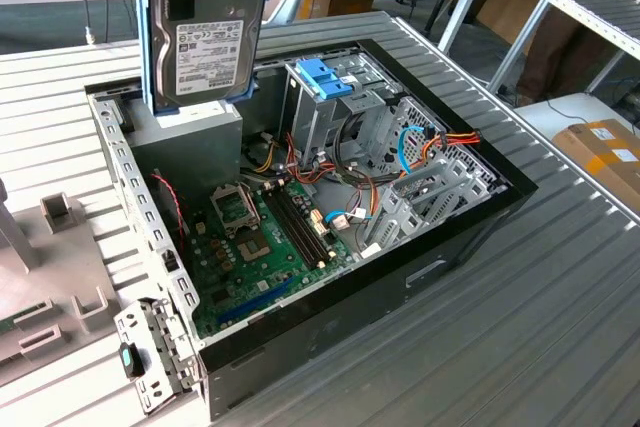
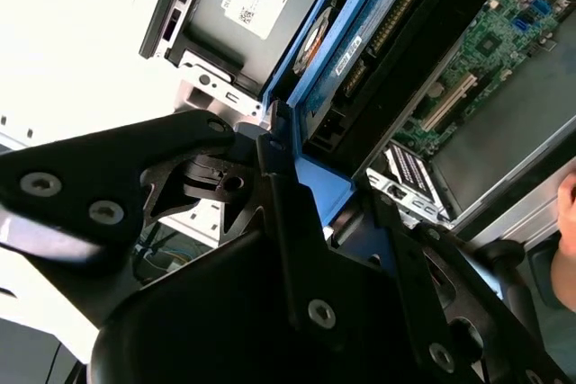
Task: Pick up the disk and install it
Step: 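Pick up the disk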
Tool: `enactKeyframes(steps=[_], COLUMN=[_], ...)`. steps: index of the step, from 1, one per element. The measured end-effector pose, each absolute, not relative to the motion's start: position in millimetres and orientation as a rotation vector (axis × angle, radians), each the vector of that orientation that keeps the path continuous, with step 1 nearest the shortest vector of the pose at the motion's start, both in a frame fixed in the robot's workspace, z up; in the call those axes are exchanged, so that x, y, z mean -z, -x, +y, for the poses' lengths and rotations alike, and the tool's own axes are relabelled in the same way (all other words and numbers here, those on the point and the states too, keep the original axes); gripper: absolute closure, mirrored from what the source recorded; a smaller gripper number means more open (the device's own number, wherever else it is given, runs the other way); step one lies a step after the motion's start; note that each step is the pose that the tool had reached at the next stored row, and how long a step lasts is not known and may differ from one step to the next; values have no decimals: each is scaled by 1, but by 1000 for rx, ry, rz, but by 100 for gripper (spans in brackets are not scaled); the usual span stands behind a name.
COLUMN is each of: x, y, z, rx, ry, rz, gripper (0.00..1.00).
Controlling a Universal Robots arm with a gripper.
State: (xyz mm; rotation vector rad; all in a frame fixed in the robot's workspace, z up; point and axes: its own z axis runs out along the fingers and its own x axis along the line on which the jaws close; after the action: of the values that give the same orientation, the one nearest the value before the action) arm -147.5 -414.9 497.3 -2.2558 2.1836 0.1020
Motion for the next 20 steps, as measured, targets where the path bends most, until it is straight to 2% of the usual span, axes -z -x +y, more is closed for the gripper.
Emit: enactKeyframes(steps=[20], x=[-496], y=[129], z=[-415], rx=[-102], ry=[2256], rz=[2184], gripper=[63])
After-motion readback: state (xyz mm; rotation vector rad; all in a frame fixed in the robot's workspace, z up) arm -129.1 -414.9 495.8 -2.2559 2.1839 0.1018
